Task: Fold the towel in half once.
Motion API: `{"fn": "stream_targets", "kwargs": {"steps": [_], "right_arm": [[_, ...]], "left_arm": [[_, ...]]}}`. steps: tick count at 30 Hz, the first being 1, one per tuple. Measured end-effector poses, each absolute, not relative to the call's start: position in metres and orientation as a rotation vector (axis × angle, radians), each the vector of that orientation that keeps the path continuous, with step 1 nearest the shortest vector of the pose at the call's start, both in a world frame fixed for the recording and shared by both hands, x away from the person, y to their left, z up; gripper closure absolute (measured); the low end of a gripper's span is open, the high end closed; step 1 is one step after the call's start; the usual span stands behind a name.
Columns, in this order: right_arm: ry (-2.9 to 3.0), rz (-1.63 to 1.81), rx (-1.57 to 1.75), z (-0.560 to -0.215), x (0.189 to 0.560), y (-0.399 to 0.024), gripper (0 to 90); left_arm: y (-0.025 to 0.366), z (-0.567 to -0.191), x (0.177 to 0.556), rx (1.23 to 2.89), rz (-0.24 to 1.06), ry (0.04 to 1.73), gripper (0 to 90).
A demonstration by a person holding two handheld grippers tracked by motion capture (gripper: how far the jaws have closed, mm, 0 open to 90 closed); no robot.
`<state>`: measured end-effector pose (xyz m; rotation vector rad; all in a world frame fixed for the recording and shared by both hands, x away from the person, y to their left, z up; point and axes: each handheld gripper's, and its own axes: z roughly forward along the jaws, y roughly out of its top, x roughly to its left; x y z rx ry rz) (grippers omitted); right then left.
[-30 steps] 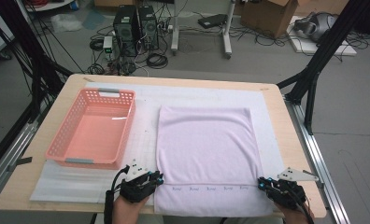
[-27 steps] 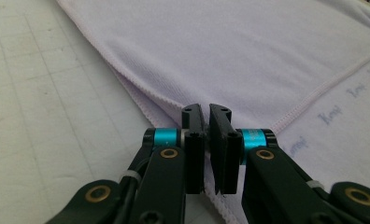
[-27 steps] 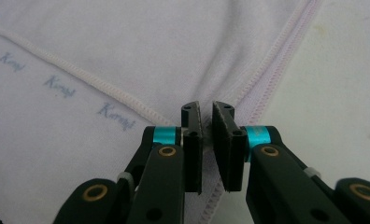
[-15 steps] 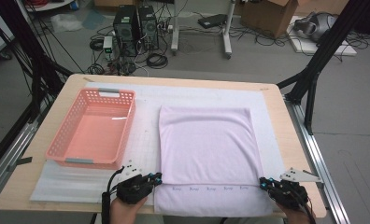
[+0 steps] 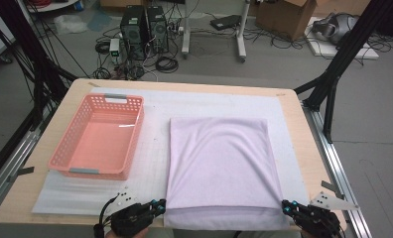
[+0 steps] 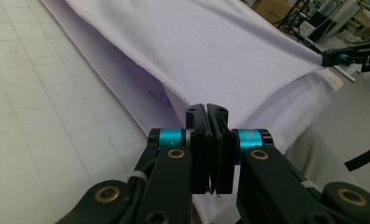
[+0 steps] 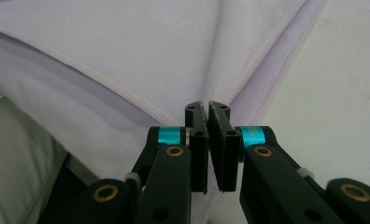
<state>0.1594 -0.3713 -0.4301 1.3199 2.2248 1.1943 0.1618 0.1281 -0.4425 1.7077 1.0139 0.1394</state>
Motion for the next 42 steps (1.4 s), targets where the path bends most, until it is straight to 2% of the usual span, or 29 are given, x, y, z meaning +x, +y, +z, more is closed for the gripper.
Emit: {"fn": "stream_targets", "kwargs": {"steps": [20, 21, 22, 23, 26, 36, 42], "right_arm": [[2.275, 1.188, 1.262, -0.428, 0.103, -0.371, 86.1], [2.271, 1.158, 1.265, -0.43, 0.105, -0.371, 83.6], [2.265, 1.138, 1.277, -0.431, 0.106, -0.371, 78.2], [2.256, 1.143, 1.309, -0.433, 0.109, -0.372, 71.8], [2.213, 1.16, 1.331, -0.432, 0.113, -0.373, 68.6], [2.165, 1.183, 1.315, -0.43, 0.134, -0.367, 65.7], [2.123, 1.196, 1.345, -0.434, 0.172, -0.374, 65.4]], "left_arm": [[0.129, -0.448, 0.114, 1.816, 0.137, 0.927, 86.8], [0.128, -0.45, 0.116, 1.819, 0.146, 0.933, 80.7], [0.126, -0.451, 0.119, 1.819, 0.146, 0.959, 68.6], [0.126, -0.451, 0.12, 1.814, 0.151, 0.96, 63.0], [0.126, -0.448, 0.128, 1.775, 0.22, 0.947, 54.7], [0.133, -0.446, 0.171, 1.713, 0.261, 1.002, 59.5], [0.137, -0.444, 0.202, 1.675, 0.288, 1.009, 58.6]]}}
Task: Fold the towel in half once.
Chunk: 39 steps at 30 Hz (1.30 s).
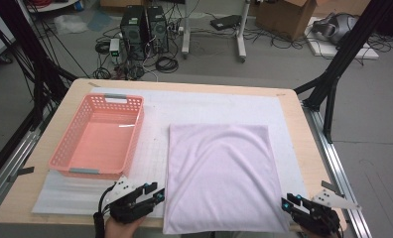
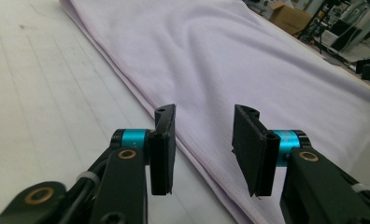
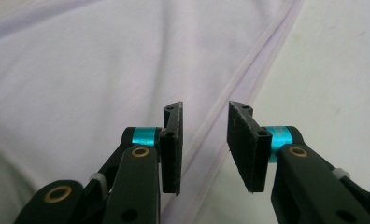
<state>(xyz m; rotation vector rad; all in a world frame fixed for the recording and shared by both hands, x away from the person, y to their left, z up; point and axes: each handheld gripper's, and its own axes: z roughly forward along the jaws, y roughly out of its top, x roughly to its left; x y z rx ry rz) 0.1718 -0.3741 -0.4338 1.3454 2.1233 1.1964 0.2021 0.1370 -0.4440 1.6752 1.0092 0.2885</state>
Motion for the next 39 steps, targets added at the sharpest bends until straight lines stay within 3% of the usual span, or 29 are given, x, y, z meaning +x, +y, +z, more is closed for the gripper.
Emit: {"fn": "stream_targets", "kwargs": {"steps": [7, 19, 28, 33, 36, 38, 39], "right_arm": [[2.1, 1.191, 1.33, -0.426, 0.206, -0.379, 64.7], [2.135, 1.193, 1.317, -0.432, 0.212, -0.385, 64.3], [2.141, 1.207, 1.311, -0.431, 0.217, -0.381, 64.2], [2.153, 1.203, 1.298, -0.431, 0.223, -0.377, 64.2], [2.155, 1.204, 1.292, -0.431, 0.223, -0.377, 64.2], [2.156, 1.207, 1.296, -0.431, 0.222, -0.378, 64.0], [2.153, 1.209, 1.294, -0.431, 0.222, -0.379, 64.0]], "left_arm": [[0.134, -0.435, 0.23, 1.685, 0.292, 0.996, 54.7], [0.11, -0.438, 0.293, 1.735, 0.279, 1.047, 54.7], [0.112, -0.453, 0.319, 1.744, 0.296, 1.179, 62.6], [0.102, -0.45, 0.328, 1.807, 0.29, 1.183, 62.8], [0.093, -0.452, 0.329, 1.867, 0.346, 1.178, 69.3], [0.091, -0.451, 0.329, 1.88, 0.392, 1.191, 84.0], [0.091, -0.451, 0.33, 1.879, 0.403, 1.198, 86.0]]}}
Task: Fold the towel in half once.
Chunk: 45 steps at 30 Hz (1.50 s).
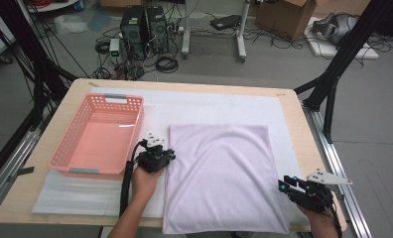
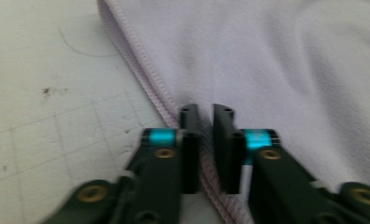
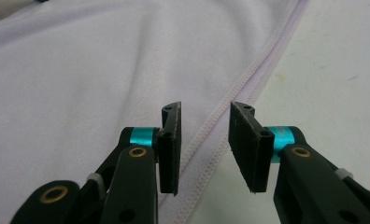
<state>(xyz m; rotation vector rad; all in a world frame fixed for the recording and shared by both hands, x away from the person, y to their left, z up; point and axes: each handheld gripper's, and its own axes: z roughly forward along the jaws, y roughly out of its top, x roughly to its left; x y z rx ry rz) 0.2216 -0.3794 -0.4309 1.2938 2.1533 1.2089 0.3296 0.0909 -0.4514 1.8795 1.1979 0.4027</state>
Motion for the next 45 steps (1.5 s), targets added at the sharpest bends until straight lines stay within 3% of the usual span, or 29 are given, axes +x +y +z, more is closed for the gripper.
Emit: {"fn": "stream_targets", "kwargs": {"steps": [2, 5, 7, 8, 14, 18, 22, 24, 28, 30, 31, 37, 39, 41, 42, 45], "right_arm": [[2.151, 1.208, 1.293, -0.431, 0.22, -0.382, 64.0], [2.138, 1.204, 1.31, -0.431, 0.218, -0.385, 63.7], [2.125, 1.21, 1.324, -0.43, 0.218, -0.387, 62.7], [2.117, 1.207, 1.332, -0.43, 0.22, -0.388, 62.0], [2.109, 1.145, 1.404, -0.435, 0.251, -0.381, 60.8], [2.147, 1.125, 1.453, -0.442, 0.278, -0.365, 61.3], [2.177, 1.021, 1.416, -0.444, 0.289, -0.351, 84.4], [2.163, 0.956, 1.405, -0.441, 0.29, -0.35, 86.5], [2.121, 0.966, 1.441, -0.442, 0.291, -0.359, 85.2], [2.096, 0.964, 1.458, -0.442, 0.29, -0.361, 77.3], [2.091, 0.98, 1.472, -0.442, 0.289, -0.361, 69.0], [2.104, 1.053, 1.521, -0.441, 0.272, -0.369, 61.8], [2.121, 1.05, 1.499, -0.446, 0.267, -0.366, 62.0], [2.134, 1.043, 1.481, -0.446, 0.266, -0.366, 81.1], [2.16, 1.09, 1.49, -0.446, 0.267, -0.368, 84.8], [2.163, 1.101, 1.499, -0.446, 0.267, -0.37, 87.3]], "left_arm": [[0.093, -0.45, 0.33, 1.865, 0.457, 1.227, 86.9], [0.098, -0.452, 0.333, 1.822, 0.428, 1.265, 84.5], [0.1, -0.452, 0.333, 1.814, 0.421, 1.265, 65.3], [0.101, -0.452, 0.333, 1.806, 0.41, 1.264, 59.9], [0.103, -0.453, 0.335, 1.782, 0.336, 1.268, 45.6], [0.102, -0.453, 0.333, 1.79, 0.324, 1.253, 45.5], [0.103, -0.453, 0.333, 1.79, 0.312, 1.246, 46.0], [0.103, -0.453, 0.333, 1.79, 0.306, 1.241, 46.3], [0.103, -0.454, 0.332, 1.793, 0.295, 1.23, 46.4], [0.103, -0.453, 0.331, 1.789, 0.285, 1.234, 46.5], [0.103, -0.453, 0.331, 1.788, 0.281, 1.235, 46.5], [0.105, -0.454, 0.327, 1.789, 0.265, 1.224, 46.9], [0.103, -0.454, 0.327, 1.803, 0.26, 1.209, 52.6], [0.099, -0.454, 0.326, 1.836, 0.254, 1.184, 65.5], [0.096, -0.454, 0.324, 1.86, 0.293, 1.176, 70.6], [0.093, -0.454, 0.324, 1.859, 0.274, 1.197, 83.9]]}}
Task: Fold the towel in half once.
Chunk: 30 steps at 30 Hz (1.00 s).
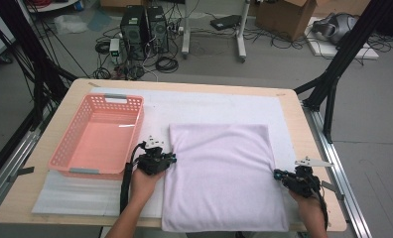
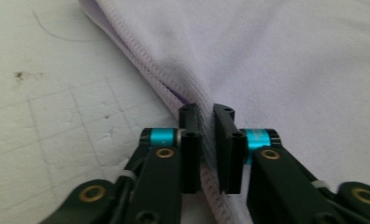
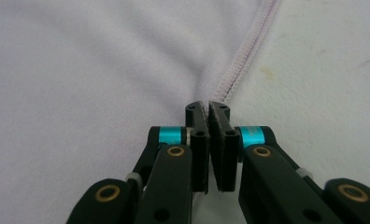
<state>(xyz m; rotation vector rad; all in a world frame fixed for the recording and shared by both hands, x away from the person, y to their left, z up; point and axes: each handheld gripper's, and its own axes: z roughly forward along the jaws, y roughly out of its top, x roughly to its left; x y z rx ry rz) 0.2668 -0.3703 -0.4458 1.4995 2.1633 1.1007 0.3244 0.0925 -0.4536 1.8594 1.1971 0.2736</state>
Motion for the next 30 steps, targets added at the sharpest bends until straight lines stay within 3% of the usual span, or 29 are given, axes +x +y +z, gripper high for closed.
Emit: {"fn": "stream_targets", "kwargs": {"steps": [10, 11, 12, 14, 15, 27, 30], "right_arm": [[2.158, 1.087, 1.521, -0.436, 0.234, -0.397, 87.6], [2.163, 1.074, 1.522, -0.436, 0.232, -0.397, 87.2], [2.168, 1.076, 1.523, -0.437, 0.232, -0.398, 84.6], [2.146, 1.09, 1.51, -0.436, 0.235, -0.399, 69.5], [2.131, 1.099, 1.5, -0.435, 0.238, -0.399, 67.5], [2.161, 1.129, 1.356, -0.429, 0.306, -0.389, 52.5], [2.164, 1.079, 1.348, -0.429, 0.328, -0.384, 50.2]], "left_arm": [[0.088, -0.45, 0.313, 1.824, 0.173, 1.147, 83.8], [0.087, -0.448, 0.314, 1.804, 0.201, 1.138, 79.0], [0.087, -0.447, 0.317, 1.785, 0.228, 1.136, 68.4], [0.088, -0.444, 0.327, 1.754, 0.243, 1.146, 54.3], [0.089, -0.445, 0.331, 1.722, 0.271, 1.133, 52.3], [0.079, -0.45, 0.394, 1.773, 0.353, 1.179, 52.0], [0.081, -0.453, 0.405, 1.782, 0.302, 1.228, 50.8]]}}
